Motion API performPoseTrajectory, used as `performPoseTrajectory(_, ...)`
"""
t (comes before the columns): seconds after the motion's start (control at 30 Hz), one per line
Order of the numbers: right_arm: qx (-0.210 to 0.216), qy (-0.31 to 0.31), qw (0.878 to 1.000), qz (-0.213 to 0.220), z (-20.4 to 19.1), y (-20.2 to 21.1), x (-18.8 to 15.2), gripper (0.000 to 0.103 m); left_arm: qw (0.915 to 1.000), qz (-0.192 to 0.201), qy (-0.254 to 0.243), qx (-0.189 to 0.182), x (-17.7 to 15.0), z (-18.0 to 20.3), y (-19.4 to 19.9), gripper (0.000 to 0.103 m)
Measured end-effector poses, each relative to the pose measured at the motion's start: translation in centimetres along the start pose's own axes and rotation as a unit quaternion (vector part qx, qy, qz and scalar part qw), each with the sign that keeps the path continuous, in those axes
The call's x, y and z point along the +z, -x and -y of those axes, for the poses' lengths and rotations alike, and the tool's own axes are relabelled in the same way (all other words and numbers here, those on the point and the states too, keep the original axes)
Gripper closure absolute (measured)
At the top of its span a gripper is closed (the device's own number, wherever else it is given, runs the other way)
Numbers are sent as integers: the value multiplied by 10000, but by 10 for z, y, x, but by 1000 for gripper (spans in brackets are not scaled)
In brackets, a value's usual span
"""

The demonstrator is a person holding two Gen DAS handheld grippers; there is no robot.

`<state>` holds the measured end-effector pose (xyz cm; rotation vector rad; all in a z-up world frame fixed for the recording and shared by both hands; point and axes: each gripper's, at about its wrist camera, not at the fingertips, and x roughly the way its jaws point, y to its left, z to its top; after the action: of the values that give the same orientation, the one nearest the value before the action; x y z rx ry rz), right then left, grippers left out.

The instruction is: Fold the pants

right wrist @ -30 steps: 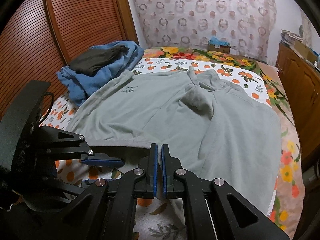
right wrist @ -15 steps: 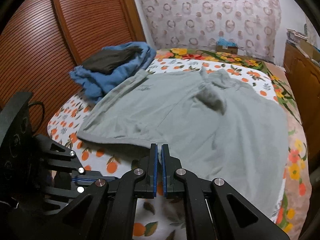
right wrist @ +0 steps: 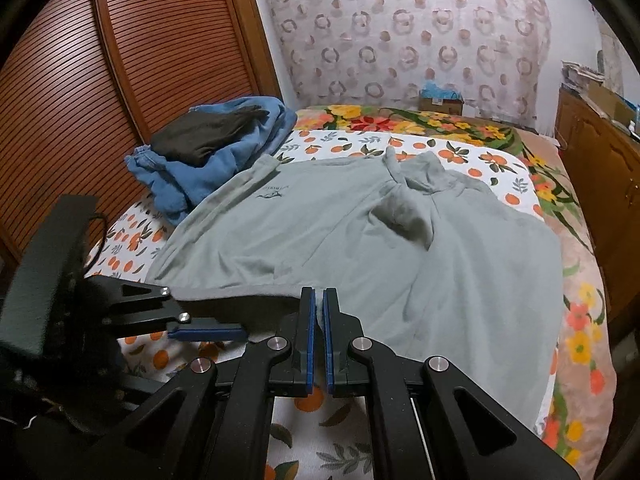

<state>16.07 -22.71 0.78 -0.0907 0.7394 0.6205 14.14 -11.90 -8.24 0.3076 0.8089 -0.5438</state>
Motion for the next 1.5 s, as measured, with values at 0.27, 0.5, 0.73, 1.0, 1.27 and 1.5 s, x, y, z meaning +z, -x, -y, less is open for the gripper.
performPoseTrajectory(0.27,18,-16,10000,-30,1,-5,1,100,9998,83,-167,35,12,1,-11,79)
performPoseTrajectory(0.5,51,-88,9999,-57,7,-3,-1,100,9993,359,54,79,4,2,16,101)
performPoseTrajectory(0.73,321,-135,9993,-162,2,-2,-8,100,9996,271,41,63,-17,12,27,101)
performPoseTrajectory(1.0,546,-57,9976,-414,-9,-7,-15,97,9990,282,325,-75,-25,10,32,95)
performPoseTrajectory(1.27,530,-123,9976,-429,-10,-2,-27,96,9964,582,598,109,-37,-9,65,75)
performPoseTrajectory(1.5,-121,-317,9994,-27,2,26,-42,77,9927,632,906,495,-55,-45,77,63)
